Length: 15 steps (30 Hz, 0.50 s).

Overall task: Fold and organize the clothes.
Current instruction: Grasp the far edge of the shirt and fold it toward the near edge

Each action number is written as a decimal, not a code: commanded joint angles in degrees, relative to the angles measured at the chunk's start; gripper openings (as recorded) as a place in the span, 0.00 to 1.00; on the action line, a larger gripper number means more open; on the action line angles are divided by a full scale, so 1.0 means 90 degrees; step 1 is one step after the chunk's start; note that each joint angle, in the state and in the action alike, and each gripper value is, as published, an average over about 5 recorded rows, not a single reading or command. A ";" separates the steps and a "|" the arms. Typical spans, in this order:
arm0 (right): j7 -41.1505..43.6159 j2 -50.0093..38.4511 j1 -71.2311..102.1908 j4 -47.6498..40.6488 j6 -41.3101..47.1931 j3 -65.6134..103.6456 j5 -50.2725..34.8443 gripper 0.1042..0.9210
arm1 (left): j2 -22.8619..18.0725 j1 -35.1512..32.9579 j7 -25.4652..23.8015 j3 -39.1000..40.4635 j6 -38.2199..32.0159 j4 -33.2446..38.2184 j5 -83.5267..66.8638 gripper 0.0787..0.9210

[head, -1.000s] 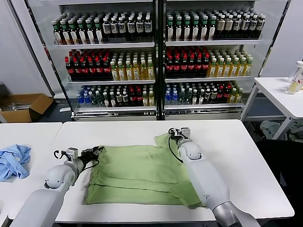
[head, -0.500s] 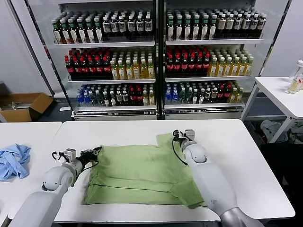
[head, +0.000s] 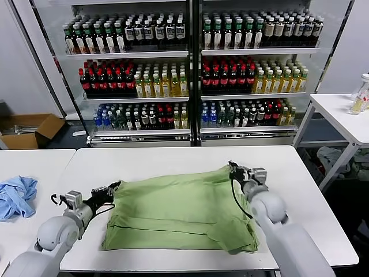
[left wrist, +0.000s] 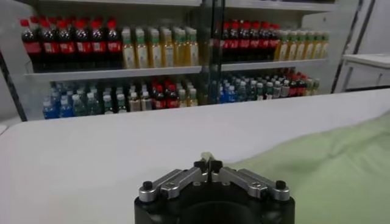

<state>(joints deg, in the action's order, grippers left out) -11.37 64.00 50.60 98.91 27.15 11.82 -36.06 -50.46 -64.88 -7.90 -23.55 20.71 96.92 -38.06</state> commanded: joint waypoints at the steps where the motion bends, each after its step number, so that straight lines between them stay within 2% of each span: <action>1: -0.0098 -0.0779 0.2056 0.2420 0.0046 0.0646 -0.0141 0.00 | 0.0124 -0.1124 0.0049 -0.0375 -0.0128 0.0717 -0.0080 0.01; 15: -0.0075 -0.0836 0.3247 0.2893 -0.0212 0.1242 0.0245 0.00 | 0.0057 -0.1366 -0.0109 -0.0675 0.0008 0.0766 -0.0013 0.01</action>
<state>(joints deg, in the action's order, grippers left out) -11.83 58.18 70.62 118.46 25.75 19.55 -34.68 -50.23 -73.97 -8.42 -28.27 20.54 101.86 -38.04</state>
